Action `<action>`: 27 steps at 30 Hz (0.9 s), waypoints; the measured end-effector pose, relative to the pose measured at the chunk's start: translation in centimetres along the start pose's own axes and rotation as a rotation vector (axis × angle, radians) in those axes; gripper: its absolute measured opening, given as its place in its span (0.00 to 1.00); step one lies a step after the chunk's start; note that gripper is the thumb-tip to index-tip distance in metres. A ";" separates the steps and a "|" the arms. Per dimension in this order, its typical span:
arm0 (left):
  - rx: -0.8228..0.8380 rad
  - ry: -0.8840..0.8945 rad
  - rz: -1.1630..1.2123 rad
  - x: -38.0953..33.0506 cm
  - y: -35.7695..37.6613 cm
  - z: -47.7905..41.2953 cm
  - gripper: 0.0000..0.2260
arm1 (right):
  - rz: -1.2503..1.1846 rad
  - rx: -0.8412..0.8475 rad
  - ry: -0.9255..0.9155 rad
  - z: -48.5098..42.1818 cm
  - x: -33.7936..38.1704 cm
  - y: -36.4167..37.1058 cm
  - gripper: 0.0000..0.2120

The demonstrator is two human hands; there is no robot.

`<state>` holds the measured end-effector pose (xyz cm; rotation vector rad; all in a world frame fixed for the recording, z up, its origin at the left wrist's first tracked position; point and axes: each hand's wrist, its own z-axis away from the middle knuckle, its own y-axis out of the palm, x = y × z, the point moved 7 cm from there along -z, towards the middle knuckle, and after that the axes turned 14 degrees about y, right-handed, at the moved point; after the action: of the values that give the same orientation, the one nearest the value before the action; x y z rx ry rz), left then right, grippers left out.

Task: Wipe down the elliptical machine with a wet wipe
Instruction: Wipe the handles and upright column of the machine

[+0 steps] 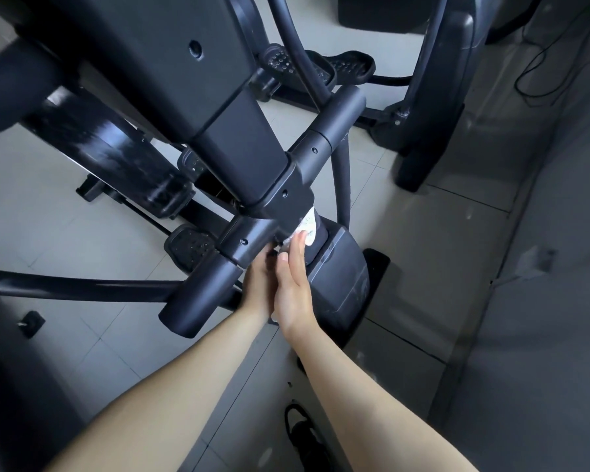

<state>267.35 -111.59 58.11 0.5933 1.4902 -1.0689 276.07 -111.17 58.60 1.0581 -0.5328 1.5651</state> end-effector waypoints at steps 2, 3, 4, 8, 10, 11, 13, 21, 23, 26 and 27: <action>-0.055 -0.050 -0.063 0.7 -0.4 -0.2 0.18 | 0.027 -0.012 0.011 -0.1 -0.2 0.0 0.26; -0.064 -0.149 0.013 1.3 0.0 0.0 0.17 | 0.019 -0.019 0.046 -0.2 -0.7 -0.2 0.26; -0.051 -0.189 0.047 1.9 0.4 0.2 0.15 | -0.012 -0.021 0.118 -0.3 -1.3 -0.5 0.25; 0.128 -0.235 -0.088 1.9 1.4 1.7 0.08 | -0.142 -0.051 0.369 -0.4 -4.4 -1.8 0.18; 0.161 -0.259 -0.071 1.3 1.5 2.2 0.07 | -0.150 -0.086 0.353 -0.6 -4.1 -2.5 0.17; 0.170 -0.266 -0.056 1.3 1.6 2.4 0.08 | -0.144 -0.134 0.350 -0.7 -3.8 -3.1 0.15; 0.190 -0.258 -0.013 0.9 1.9 2.2 0.09 | -0.183 -0.215 0.357 -0.5 -3.2 -4.4 0.11; 0.125 -0.426 0.319 0.2 3.0 3.4 0.25 | -0.155 -0.534 0.347 1.4 -2.3 -11.1 0.12; 0.150 -0.441 0.332 -0.1 3.3 3.8 0.29 | -0.127 -0.447 0.391 2.0 -2.5 -11.3 0.11; 0.175 -0.393 0.324 -0.6 3.5 3.5 0.27 | -0.205 -0.283 0.471 2.8 -2.8 -10.7 0.09; 0.200 -0.357 0.319 -1.0 3.7 3.3 0.26 | -0.214 -0.261 0.484 2.9 -2.7 -10.9 0.09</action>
<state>272.29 -112.58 58.24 0.7113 0.9504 -1.0153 287.24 -111.92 55.56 0.4938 -0.2686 1.4478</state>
